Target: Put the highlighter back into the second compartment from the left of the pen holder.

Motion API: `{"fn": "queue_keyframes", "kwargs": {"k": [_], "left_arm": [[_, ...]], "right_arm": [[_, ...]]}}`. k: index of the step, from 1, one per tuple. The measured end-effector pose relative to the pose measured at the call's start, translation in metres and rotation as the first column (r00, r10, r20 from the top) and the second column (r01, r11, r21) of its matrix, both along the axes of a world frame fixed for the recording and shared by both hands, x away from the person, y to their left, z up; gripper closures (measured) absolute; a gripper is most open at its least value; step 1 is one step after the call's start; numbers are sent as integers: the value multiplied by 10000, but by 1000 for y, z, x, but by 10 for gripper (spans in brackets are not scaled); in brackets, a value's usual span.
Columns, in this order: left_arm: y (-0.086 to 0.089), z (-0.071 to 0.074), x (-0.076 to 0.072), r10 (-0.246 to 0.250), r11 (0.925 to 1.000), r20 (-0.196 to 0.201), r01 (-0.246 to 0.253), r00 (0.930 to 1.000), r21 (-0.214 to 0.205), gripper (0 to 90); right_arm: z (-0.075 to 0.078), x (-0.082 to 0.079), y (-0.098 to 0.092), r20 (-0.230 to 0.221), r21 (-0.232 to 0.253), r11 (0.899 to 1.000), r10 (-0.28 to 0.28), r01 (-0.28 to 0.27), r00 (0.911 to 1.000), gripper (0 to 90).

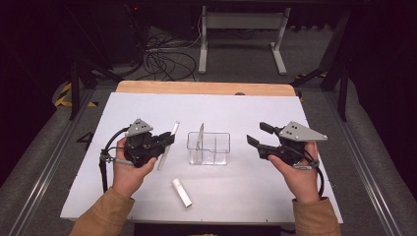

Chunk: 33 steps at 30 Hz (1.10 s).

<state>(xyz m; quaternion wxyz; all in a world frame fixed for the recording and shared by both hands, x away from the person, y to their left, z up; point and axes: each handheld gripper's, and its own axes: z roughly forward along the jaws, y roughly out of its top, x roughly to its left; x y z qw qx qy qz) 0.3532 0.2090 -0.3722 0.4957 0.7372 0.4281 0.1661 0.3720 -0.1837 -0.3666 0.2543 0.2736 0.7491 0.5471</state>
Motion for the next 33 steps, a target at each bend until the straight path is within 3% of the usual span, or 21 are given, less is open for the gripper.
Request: {"fn": "queue_keyframes", "kwargs": {"k": [10, 33], "left_arm": [[-13, 15, 4, -561, 9981, 529, 573, 9970, -208, 783], [-63, 29, 26, -1347, 9901, 835, 1375, 9874, -279, 782]], "right_arm": [[0, -1, 0, -6, 22, 10000, -4, 4, 10000, 371], [1, -1, -1, 1, 34, 10000, 39, -39, 10000, 369]]}}
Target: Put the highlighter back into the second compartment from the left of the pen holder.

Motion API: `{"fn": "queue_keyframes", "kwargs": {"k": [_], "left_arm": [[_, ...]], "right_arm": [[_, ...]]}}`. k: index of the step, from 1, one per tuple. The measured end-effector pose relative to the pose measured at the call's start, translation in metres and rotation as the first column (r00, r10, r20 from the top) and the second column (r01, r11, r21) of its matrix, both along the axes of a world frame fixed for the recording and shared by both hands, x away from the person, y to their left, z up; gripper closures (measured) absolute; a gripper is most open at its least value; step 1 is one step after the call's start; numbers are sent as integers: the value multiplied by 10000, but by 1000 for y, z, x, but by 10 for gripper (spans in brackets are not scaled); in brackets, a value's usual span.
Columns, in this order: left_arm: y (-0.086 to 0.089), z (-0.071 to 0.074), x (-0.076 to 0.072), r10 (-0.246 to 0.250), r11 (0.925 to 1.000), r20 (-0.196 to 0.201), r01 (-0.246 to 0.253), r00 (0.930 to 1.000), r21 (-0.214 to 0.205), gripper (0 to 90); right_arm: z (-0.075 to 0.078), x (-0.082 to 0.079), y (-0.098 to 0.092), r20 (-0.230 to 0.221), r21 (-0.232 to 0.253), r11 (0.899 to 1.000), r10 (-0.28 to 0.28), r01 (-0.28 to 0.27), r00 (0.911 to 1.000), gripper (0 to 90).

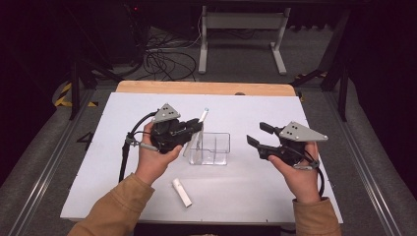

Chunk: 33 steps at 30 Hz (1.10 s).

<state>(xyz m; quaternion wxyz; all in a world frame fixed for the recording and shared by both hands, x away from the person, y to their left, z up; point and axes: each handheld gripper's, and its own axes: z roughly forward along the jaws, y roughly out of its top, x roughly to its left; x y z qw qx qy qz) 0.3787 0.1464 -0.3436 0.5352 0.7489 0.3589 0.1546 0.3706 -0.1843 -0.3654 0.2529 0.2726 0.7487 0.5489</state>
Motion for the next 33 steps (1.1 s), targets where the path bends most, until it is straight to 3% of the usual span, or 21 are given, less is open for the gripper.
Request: {"fn": "queue_keyframes", "kwargs": {"k": [15, 33], "left_arm": [[-28, -4, 18, -223, 9994, 9, 224, 9997, -250, 782], [-44, -17, 41, 235, 9994, -14, -236, 9997, -270, 782]], "right_arm": [[0, 0, 0, 13, -3, 10000, 32, -32, 10000, 369], [1, -1, 1, 36, 69, 9999, 110, -110, 9999, 369]]}}
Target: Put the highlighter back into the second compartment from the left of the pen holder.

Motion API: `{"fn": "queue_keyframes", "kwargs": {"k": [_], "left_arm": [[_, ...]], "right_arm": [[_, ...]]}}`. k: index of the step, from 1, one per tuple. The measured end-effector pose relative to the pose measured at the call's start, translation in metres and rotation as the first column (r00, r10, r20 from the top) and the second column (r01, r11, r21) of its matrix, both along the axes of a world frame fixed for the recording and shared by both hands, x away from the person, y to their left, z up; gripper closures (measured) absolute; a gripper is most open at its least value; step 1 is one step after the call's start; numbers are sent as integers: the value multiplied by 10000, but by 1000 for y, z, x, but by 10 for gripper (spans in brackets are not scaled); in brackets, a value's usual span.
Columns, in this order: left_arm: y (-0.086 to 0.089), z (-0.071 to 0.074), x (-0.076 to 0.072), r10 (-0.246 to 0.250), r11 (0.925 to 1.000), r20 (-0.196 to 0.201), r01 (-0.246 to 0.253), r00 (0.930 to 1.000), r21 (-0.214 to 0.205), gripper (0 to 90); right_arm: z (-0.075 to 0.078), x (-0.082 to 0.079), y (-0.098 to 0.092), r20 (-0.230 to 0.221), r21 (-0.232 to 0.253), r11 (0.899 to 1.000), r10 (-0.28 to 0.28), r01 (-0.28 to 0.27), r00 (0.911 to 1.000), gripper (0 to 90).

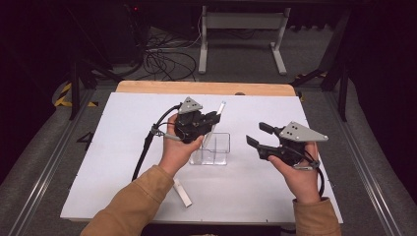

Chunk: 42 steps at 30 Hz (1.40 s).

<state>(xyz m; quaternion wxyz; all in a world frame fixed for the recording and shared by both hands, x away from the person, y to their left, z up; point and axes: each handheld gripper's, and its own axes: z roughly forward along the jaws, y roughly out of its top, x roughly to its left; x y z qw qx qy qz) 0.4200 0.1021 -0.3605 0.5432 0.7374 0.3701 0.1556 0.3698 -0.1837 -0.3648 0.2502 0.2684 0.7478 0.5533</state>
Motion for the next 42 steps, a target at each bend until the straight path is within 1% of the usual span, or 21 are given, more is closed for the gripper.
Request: {"fn": "queue_keyframes", "kwargs": {"k": [2, 5, 9, 11, 14, 17, 18, 24, 25, 27, 28, 31, 35, 38, 39, 42], "left_arm": [[-1, -2, 2, 28, 10000, -56, -28, 10000, -7, 782], [-2, -4, 4, 46, 9999, -1, -46, 10000, 97, 782], [-2, -5, 4, -3, 10000, -39, 3, 10000, 72, 782], [-2, -5, 3, 37, 9998, 105, -39, 9999, 183, 781], [-2, -6, 4, 3, 9998, 74, -4, 10000, 176, 781], [-3, -7, 5, 35, 9995, 142, -40, 9999, 303, 782], [-3, -8, 6, 20, 9996, 80, -22, 10000, 279, 781], [-4, -10, 6, -54, 9993, 78, 51, 10000, 357, 775], [-4, -9, 5, -92, 9995, 93, 89, 9999, 319, 765], [-2, -8, 2, -182, 9996, 256, 177, 9995, 207, 688], [1, -6, 1, -341, 9993, 361, 335, 9988, 171, 660], [6, -4, -6, -486, 9985, 591, 470, 9971, 280, 559], [21, -1, -19, -744, 9971, 734, 729, 9945, 226, 460], [34, 0, -29, -771, 9969, 828, 756, 9936, 211, 425], [38, 1, -32, -778, 9969, 828, 769, 9935, 141, 412], [47, 3, -39, -778, 9969, 830, 767, 9935, 155, 398]], "right_arm": [[0, 0, -1, 9, 19, 10000, -7, 7, 10000, 369], [1, 0, -1, 34, 35, 10000, -15, 15, 10000, 369], [0, 0, -1, 29, 30, 10000, 9, -9, 10000, 369], [1, 0, -1, -9, 93, 9999, 62, -62, 10000, 368], [1, -1, 0, -44, 164, 9998, 135, -134, 9999, 369], [1, -1, 0, -14, 159, 9998, 156, -156, 9999, 369], [1, -1, 0, -12, 158, 9998, 151, -151, 9999, 369], [2, -1, -1, -10, 194, 9997, 141, -140, 9999, 366], [2, -1, -1, -13, 195, 9997, 133, -132, 9999, 366], [1, -1, -1, -12, 180, 9998, 106, -106, 9999, 366], [1, -1, -1, -9, 171, 9998, 102, -102, 9999, 365], [2, -1, -2, 7, 171, 9998, 85, -85, 10000, 364], [3, -2, -2, 20, 166, 9998, 52, -52, 10000, 362], [3, -2, 0, 7, 139, 9999, 74, -74, 10000, 360], [2, -2, 0, 2, 117, 9999, 89, -89, 10000, 358], [2, -2, 2, 4, 24, 9999, 127, -127, 9999, 357]]}}
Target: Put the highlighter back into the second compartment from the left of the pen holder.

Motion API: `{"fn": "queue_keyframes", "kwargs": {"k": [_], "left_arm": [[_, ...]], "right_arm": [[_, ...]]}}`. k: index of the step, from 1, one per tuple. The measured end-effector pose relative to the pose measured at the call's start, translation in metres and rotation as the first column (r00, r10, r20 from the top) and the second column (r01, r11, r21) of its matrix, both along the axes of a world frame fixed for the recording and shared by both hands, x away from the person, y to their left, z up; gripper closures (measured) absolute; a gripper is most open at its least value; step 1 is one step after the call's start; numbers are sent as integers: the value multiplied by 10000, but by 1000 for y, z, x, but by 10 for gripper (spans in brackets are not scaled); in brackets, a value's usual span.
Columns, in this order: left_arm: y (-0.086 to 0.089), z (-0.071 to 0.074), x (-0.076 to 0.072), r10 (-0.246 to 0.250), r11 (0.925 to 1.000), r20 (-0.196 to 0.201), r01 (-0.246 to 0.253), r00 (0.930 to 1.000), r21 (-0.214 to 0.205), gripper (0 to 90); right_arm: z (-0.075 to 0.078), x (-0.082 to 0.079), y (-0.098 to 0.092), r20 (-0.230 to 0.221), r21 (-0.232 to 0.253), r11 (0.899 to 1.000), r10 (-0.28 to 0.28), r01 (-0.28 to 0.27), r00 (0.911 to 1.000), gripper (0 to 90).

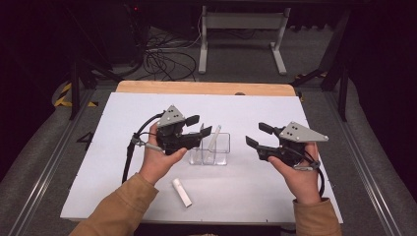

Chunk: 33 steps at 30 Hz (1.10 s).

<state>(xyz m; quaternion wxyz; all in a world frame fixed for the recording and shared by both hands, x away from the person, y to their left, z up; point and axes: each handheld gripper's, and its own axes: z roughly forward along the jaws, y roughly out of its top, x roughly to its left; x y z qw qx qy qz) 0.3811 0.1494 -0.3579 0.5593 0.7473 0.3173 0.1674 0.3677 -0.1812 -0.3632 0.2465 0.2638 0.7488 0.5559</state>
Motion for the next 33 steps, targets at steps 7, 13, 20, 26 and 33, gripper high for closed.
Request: {"fn": "queue_keyframes", "kwargs": {"k": [7, 13, 20, 26, 33], "left_arm": [[12, 2, -10, 14, 9999, 16, -14, 10000, 145, 383], [24, -4, -14, 146, 9991, 11, -146, 9999, 400, 365], [44, -16, -25, -155, 9977, -44, 158, 9999, 657, 329], [61, -24, -37, -264, 9983, -75, 267, 9996, 519, 226], [78, -35, -42, 199, 9991, -196, -191, 9996, 390, 149]], "right_arm": [[-1, 0, 2, -37, -66, 10000, 5, -5, 10000, 357], [0, -1, 2, -76, -58, 9999, 128, -129, 9999, 355], [0, -1, 8, -257, -194, 9993, 314, -319, 9992, 354], [-1, -2, 13, -337, -337, 9984, 437, -448, 9985, 353], [-2, -2, 18, -504, -578, 9956, 709, -738, 9962, 325]]}}
